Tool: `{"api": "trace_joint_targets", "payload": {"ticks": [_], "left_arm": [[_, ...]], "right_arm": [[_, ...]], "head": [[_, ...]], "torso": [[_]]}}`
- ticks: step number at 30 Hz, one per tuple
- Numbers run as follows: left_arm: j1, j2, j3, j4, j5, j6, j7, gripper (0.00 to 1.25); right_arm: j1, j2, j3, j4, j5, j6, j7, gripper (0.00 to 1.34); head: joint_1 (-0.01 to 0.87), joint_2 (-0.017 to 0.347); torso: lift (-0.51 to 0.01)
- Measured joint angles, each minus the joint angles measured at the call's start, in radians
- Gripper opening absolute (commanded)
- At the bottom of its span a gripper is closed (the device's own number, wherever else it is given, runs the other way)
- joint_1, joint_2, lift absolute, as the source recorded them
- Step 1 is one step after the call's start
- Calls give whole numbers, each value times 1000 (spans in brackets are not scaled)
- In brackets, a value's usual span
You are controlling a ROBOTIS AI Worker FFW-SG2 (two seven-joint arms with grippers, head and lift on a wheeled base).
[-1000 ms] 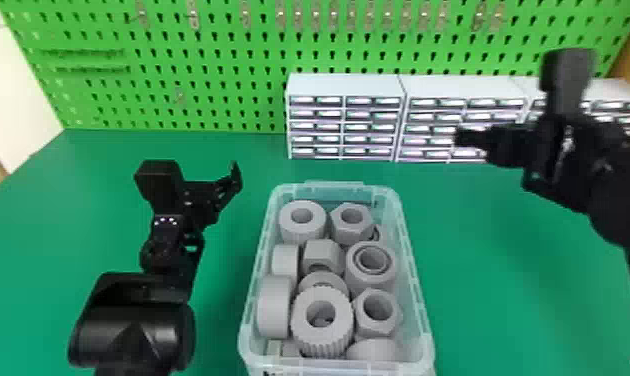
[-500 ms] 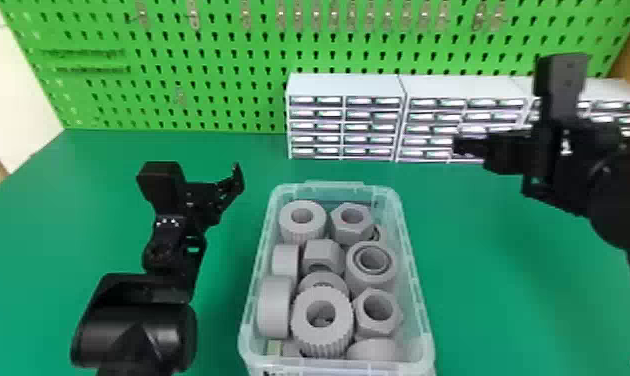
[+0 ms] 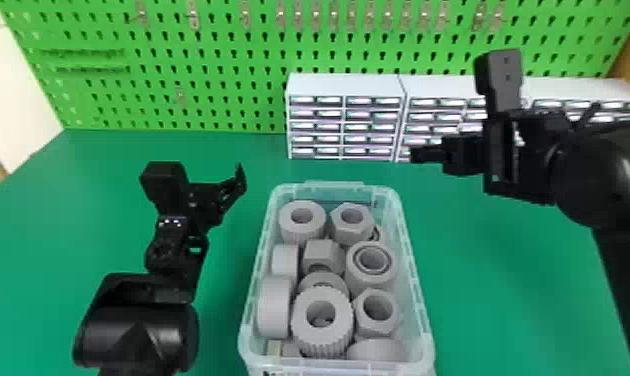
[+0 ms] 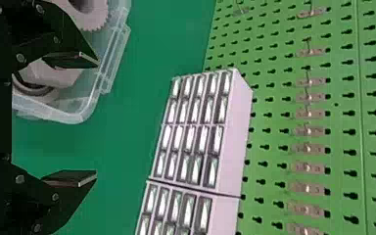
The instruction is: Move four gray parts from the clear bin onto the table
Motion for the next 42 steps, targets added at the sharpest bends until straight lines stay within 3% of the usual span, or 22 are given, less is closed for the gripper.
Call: {"api": "trace_joint_targets", "payload": {"ticks": [29, 42], "left_arm": [[1, 1, 6, 0, -5, 0, -1, 1147], [-3, 1, 5, 0, -5, 0, -1, 1147]], "right_arm": [[-124, 9, 149, 179, -88, 155, 0, 879], [-153, 19, 223, 256, -138, 156, 0, 879]], "head": [[693, 72], [693, 72]], "torso": [[-52], [-52]]}}
